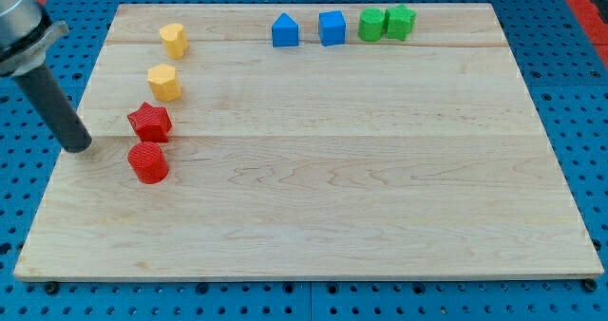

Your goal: Adjust the red star and yellow blocks to form a straight line

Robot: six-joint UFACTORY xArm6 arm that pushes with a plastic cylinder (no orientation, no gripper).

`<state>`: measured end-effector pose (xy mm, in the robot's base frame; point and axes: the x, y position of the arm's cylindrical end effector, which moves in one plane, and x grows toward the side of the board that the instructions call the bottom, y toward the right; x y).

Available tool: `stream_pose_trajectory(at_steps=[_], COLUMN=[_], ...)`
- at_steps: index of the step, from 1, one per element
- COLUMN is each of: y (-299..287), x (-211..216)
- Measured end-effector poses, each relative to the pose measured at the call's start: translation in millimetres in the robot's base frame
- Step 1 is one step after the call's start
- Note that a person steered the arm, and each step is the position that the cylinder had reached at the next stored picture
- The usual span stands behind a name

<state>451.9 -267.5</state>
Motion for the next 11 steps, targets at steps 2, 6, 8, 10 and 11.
stream_pose_trajectory(at_steps=[2,6,8,10,11], y=[59,76,42,63,54], x=[4,-11,-40,-59,-69])
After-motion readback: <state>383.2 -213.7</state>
